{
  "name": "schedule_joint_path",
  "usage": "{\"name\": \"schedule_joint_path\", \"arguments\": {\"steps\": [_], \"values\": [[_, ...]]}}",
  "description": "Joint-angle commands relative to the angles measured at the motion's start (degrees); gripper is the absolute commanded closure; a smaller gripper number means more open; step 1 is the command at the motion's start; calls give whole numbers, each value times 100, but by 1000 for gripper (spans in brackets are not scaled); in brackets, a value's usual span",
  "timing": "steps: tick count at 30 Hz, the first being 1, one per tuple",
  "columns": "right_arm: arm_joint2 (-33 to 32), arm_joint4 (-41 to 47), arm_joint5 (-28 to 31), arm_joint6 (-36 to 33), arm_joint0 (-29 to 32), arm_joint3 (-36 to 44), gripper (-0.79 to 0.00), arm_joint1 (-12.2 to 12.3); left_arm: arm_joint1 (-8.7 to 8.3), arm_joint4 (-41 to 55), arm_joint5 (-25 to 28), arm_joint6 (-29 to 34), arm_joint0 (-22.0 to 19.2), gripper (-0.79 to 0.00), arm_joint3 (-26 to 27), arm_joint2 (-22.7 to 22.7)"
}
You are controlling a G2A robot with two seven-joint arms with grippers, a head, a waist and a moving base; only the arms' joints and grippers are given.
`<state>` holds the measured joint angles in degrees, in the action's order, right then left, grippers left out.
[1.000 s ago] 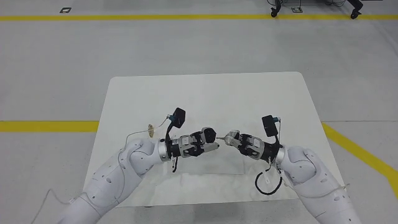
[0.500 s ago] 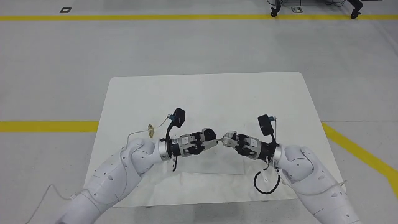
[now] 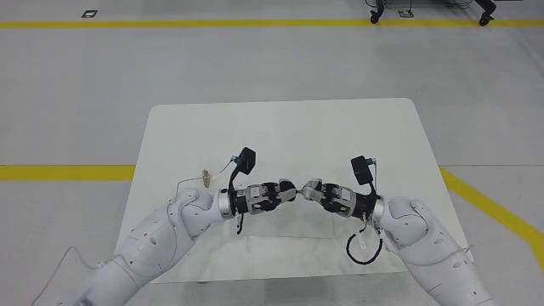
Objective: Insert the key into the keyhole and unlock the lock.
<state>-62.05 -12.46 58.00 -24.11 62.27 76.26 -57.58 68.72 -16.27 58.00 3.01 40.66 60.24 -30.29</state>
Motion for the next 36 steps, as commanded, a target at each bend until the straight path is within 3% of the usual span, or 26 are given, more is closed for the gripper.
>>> {"name": "schedule_joint_path", "arguments": {"steps": [1, 3, 4, 6, 10, 15, 20, 22, 36], "values": [[9, 20, 0, -19, -6, 3, 0, 0, -6, -5, 0, -39, -12, 0, -16, 27], [27, 79, 0, -73, -14, 17, -34, 4, -14, -22, 0, -83, -23, 0, -25, 46], [26, 92, 0, -130, -21, 23, -135, 11, -19, -35, 0, -104, -26, 0, -25, 55], [12, 104, 0, -262, -34, 43, -191, 30, -33, -60, 0, -155, -28, 0, -21, 67], [13, 73, -33, -612, -66, 110, -160, 71, -63, -136, 0, -209, -38, 0, -2, 113], [5, 155, -135, -842, -44, 243, -22, 109, -76, -192, 0, -237, -77, 0, -2, 215], [-9, 164, -288, -1023, -9, 371, -43, 142, -82, -280, 0, -221, -144, 0, -50, 331], [17, 164, -366, -1135, -3, 415, 0, 151, -84, -299, 0, -230, -167, 0, -65, 369], [97, 233, -530, -1480, -12, 501, 0, 195, -116, -410, 0, -401, -246, 0, -162, 562]]}}
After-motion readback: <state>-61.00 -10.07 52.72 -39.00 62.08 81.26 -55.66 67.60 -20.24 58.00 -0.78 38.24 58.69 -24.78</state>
